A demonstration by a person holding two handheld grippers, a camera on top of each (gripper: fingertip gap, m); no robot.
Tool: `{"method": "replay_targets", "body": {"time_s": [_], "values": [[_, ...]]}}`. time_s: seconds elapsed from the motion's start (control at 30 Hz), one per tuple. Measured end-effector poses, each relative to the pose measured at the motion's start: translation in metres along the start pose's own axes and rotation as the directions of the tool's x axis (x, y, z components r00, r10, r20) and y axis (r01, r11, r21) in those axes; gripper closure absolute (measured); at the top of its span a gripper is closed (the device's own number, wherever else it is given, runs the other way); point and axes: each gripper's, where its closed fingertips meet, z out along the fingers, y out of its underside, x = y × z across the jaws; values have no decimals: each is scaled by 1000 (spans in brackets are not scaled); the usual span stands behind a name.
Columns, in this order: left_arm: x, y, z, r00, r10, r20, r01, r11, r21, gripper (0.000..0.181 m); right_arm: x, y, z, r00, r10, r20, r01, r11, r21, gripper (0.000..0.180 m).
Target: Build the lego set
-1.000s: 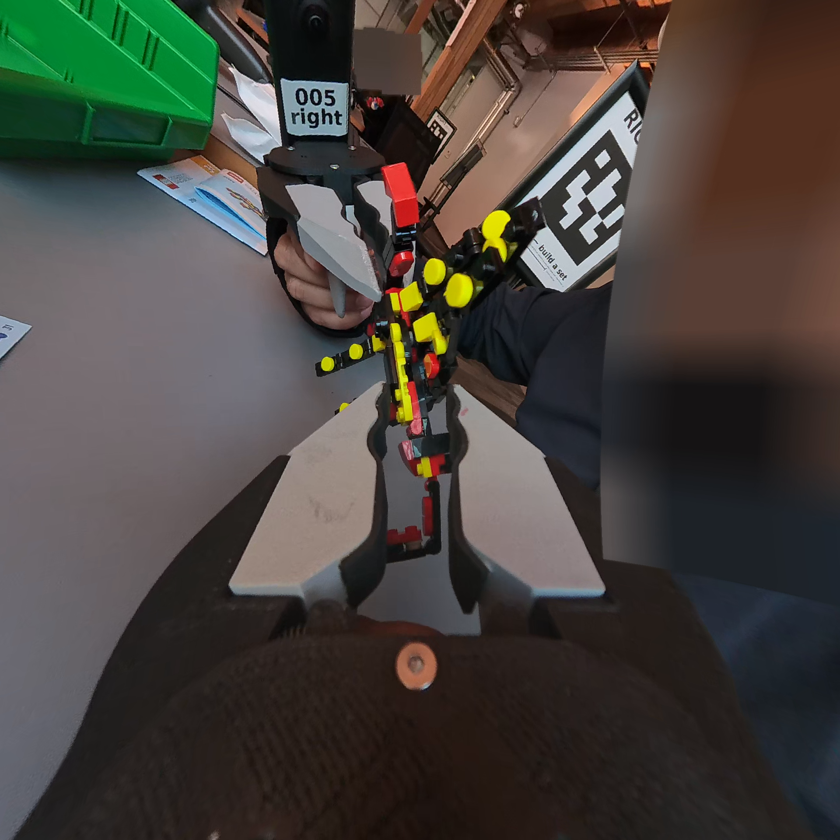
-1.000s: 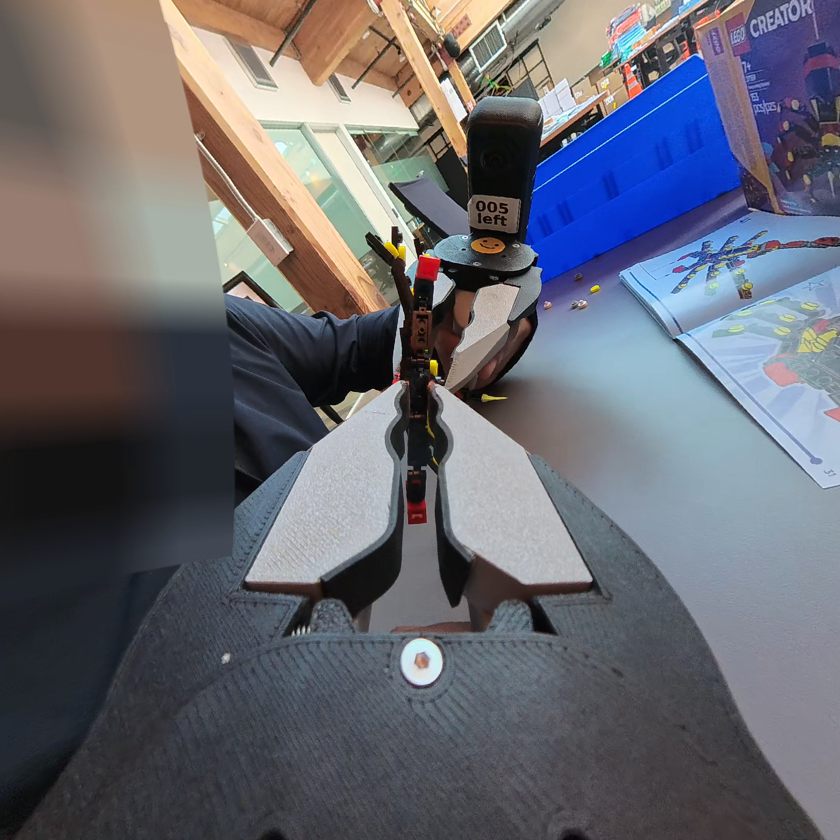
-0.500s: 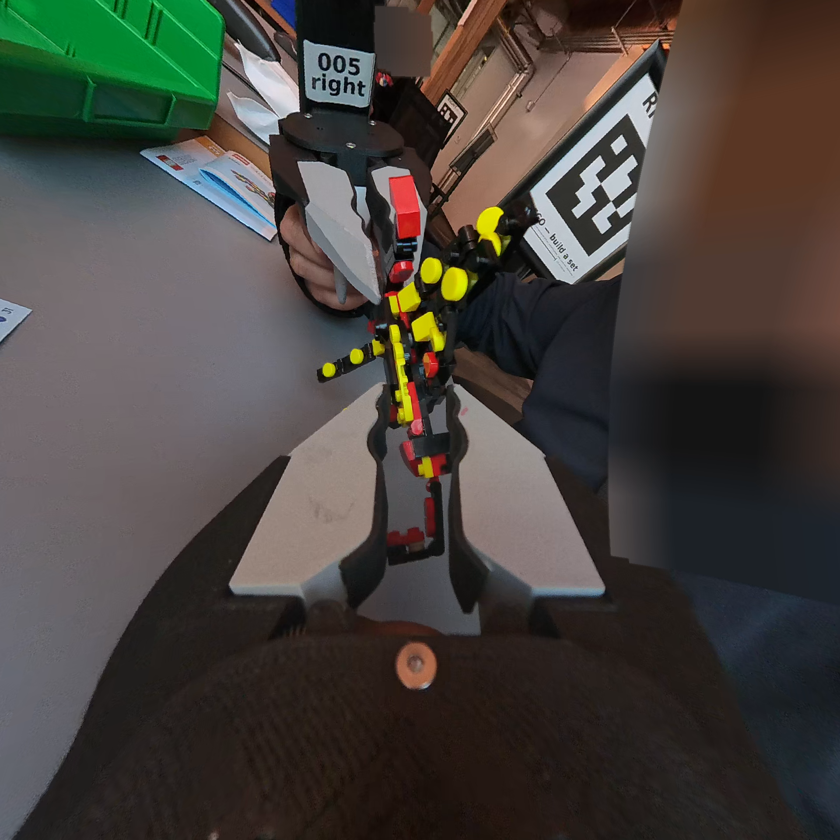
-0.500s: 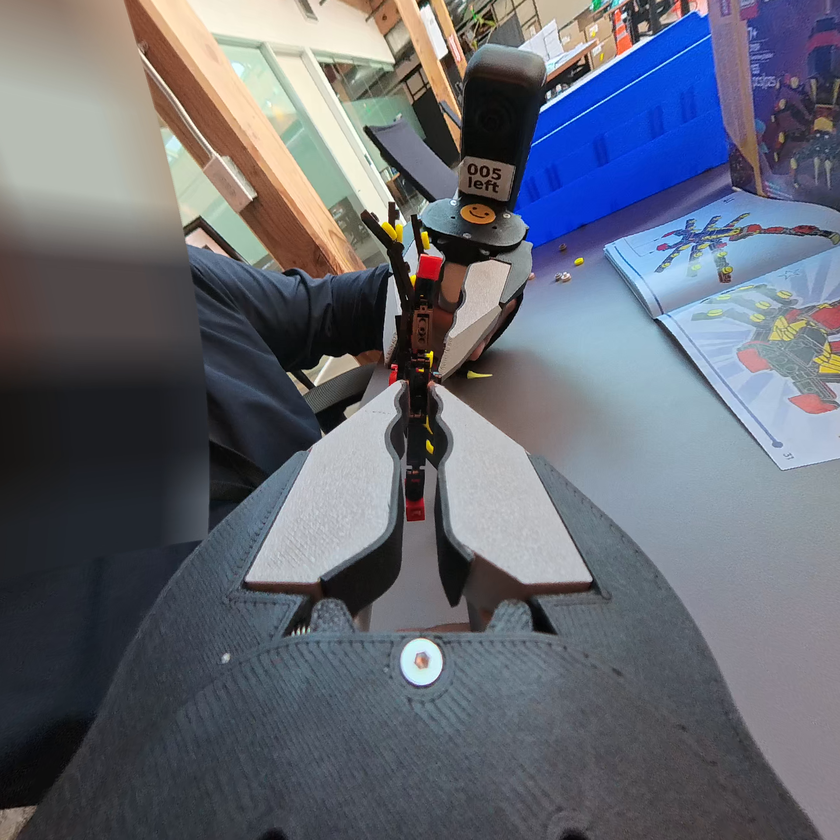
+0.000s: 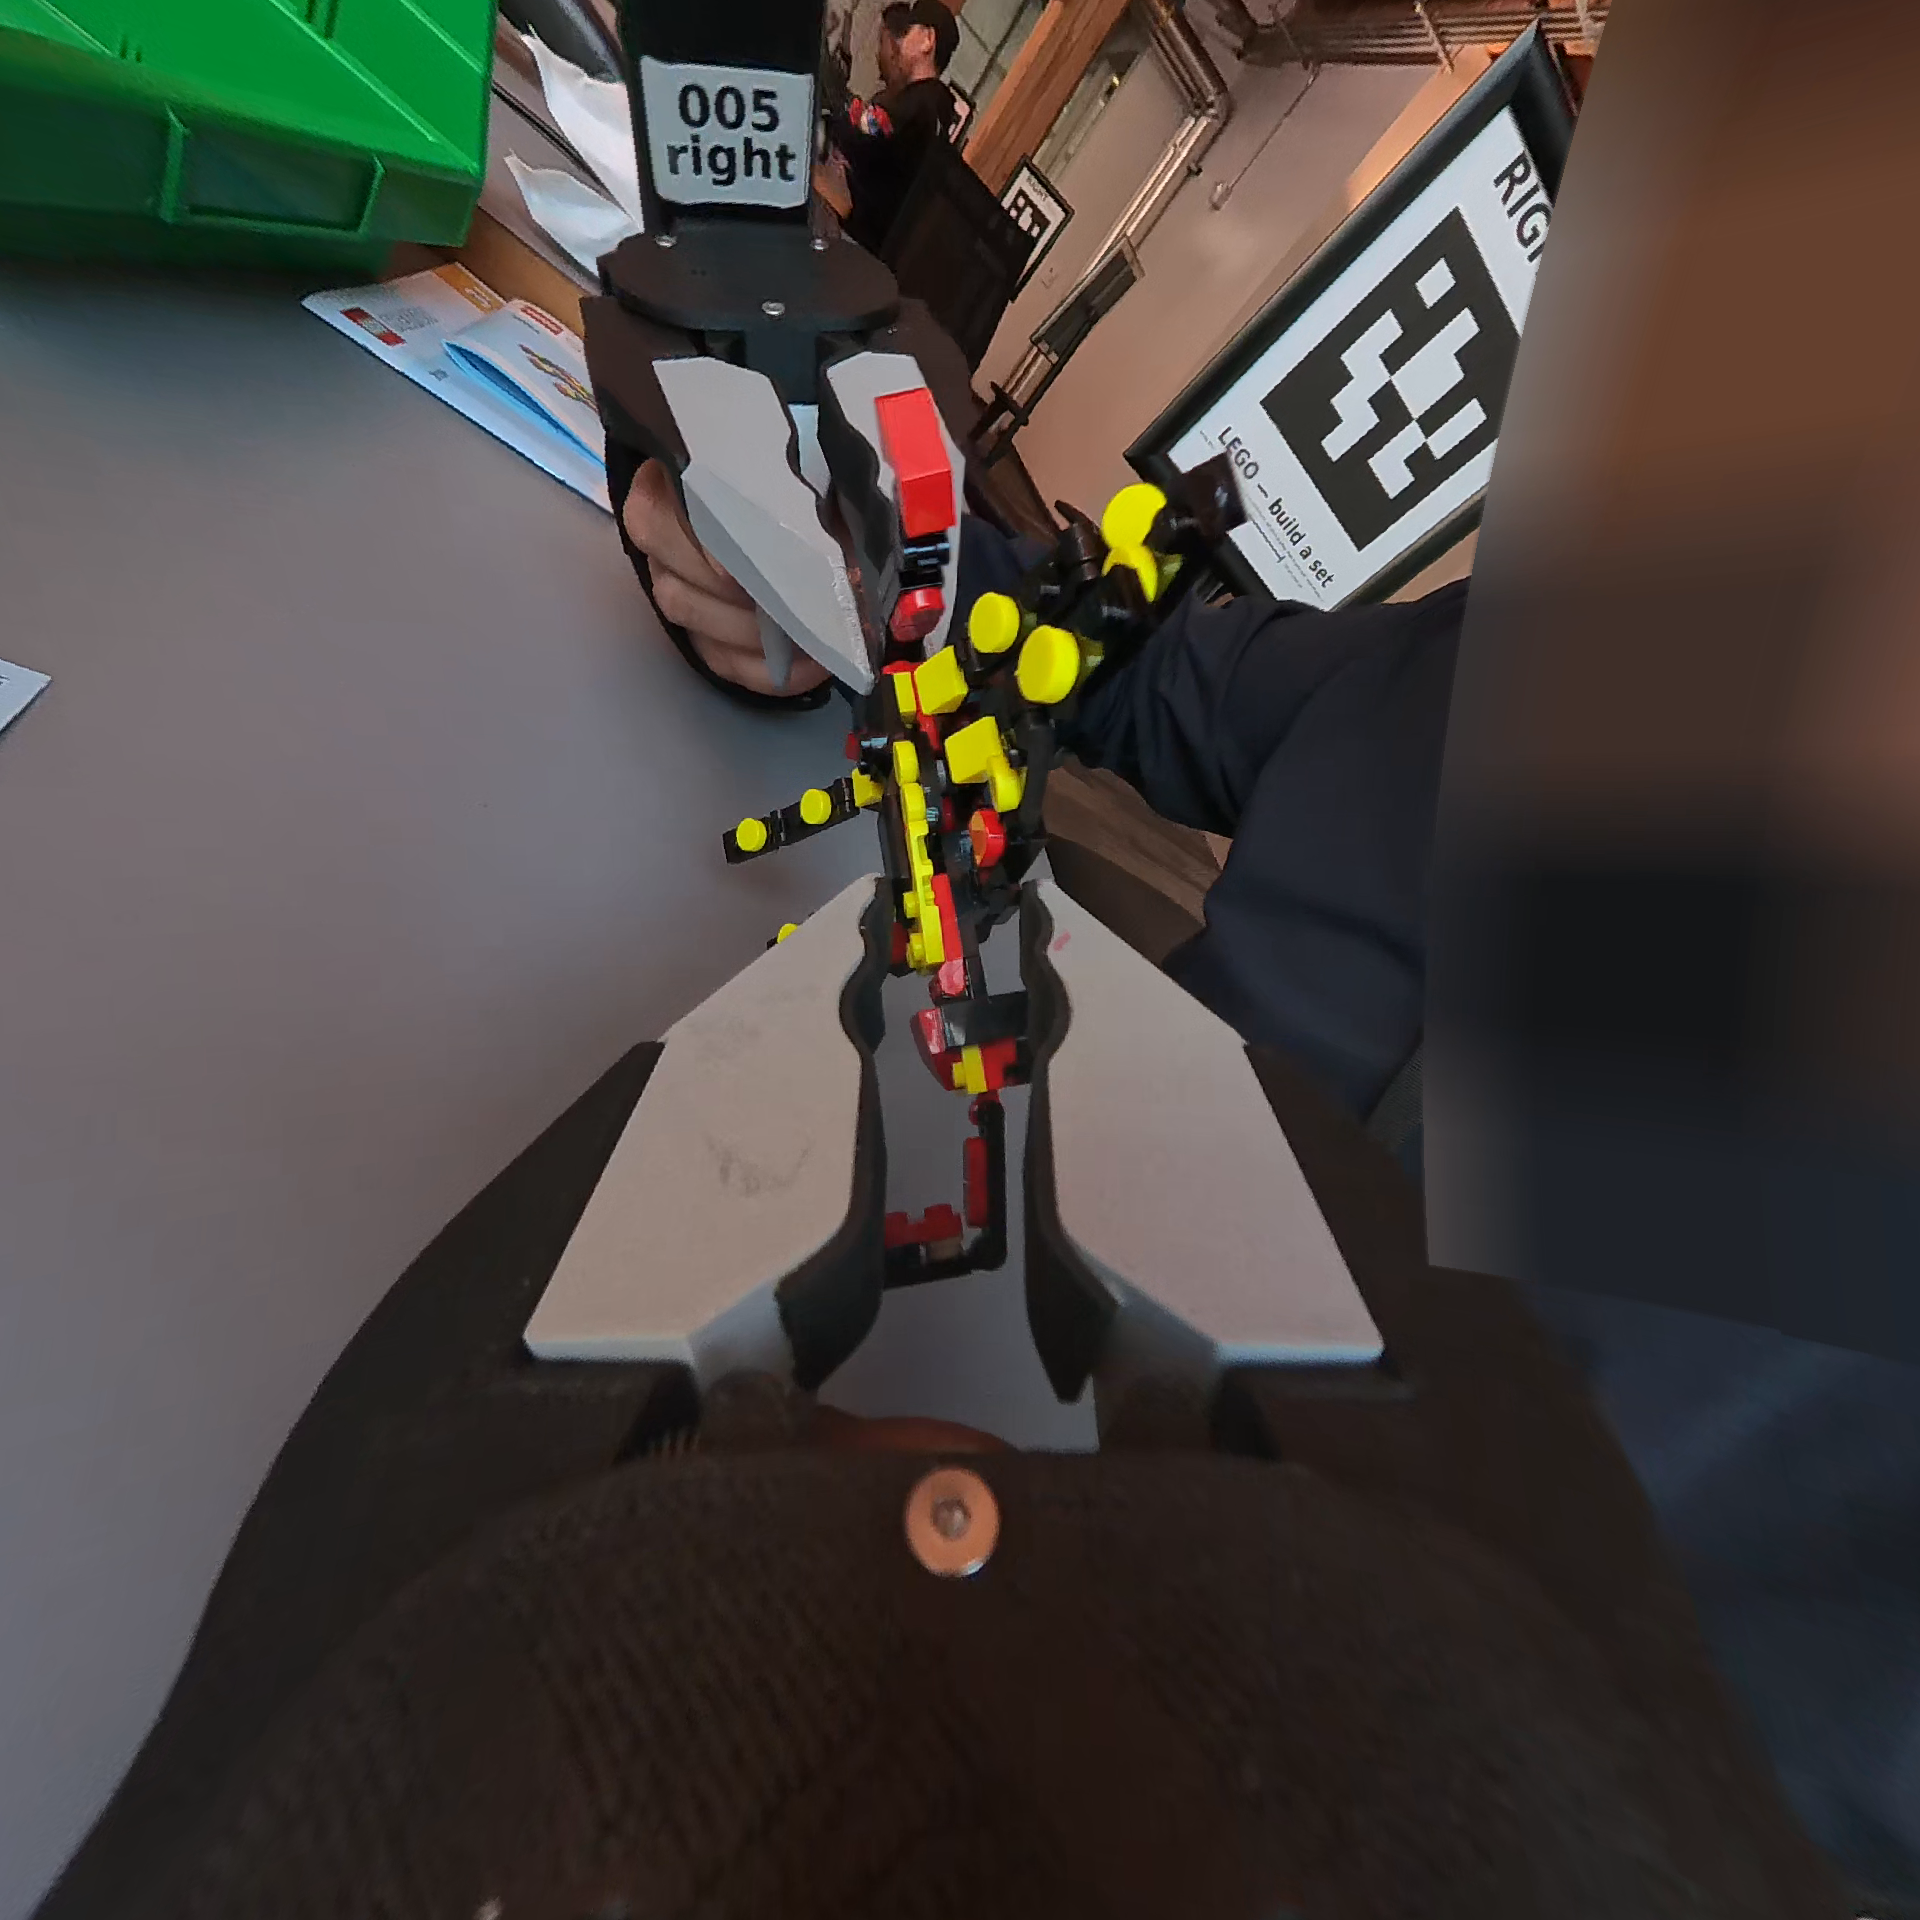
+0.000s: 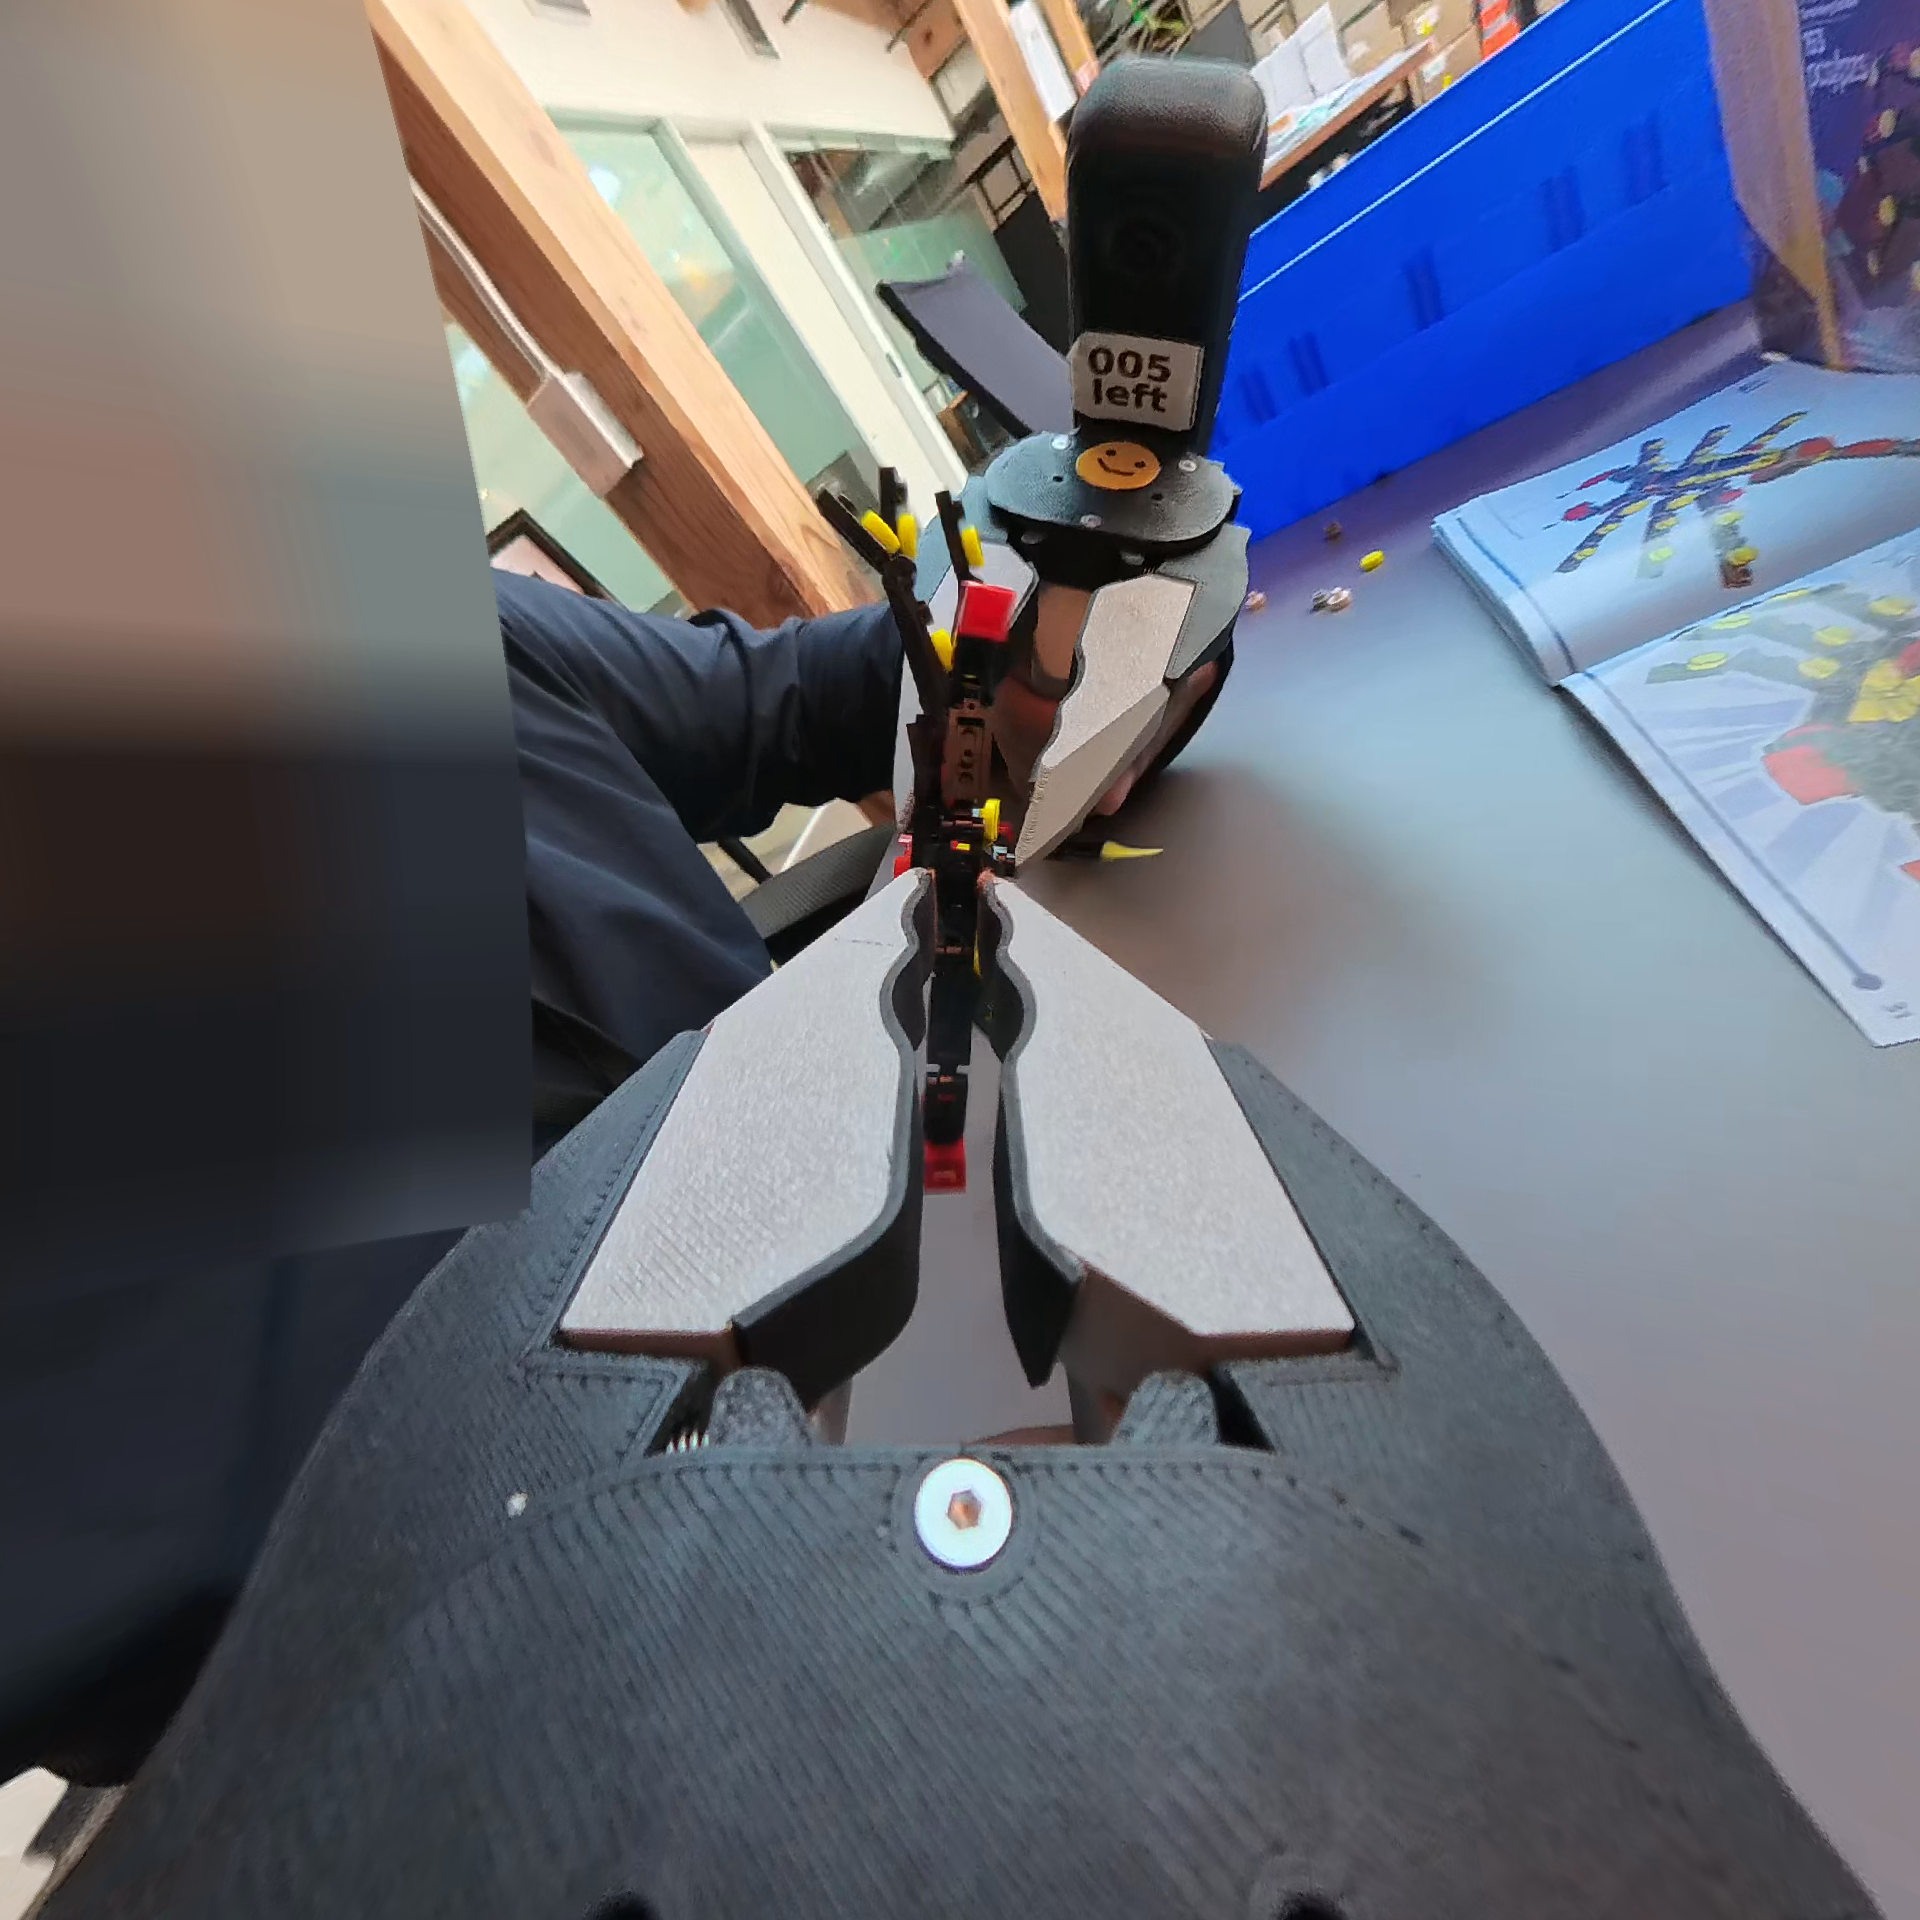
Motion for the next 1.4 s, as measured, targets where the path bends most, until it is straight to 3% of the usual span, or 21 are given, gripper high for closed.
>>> {"method": "replay_targets", "body": {"time_s": [0.37, 1.07, 1.4], "values": [[2, 1, 1, 1000, 11, -1, -11, 1000, -5, 161, -3, 1, 1, 1000, -15, 20, 15, 1000, -2, 176], [8, 7, 8, 999, 27, -21, -28, 998, -55, 161, -11, 13, 0, 982, -189, -25, 179, 961, -212, 176], [7, 5, 8, 995, 104, 3, -104, 994, -44, 160, -11, 3, 1, 985, -171, -37, 165, 978, -131, 175]]}}
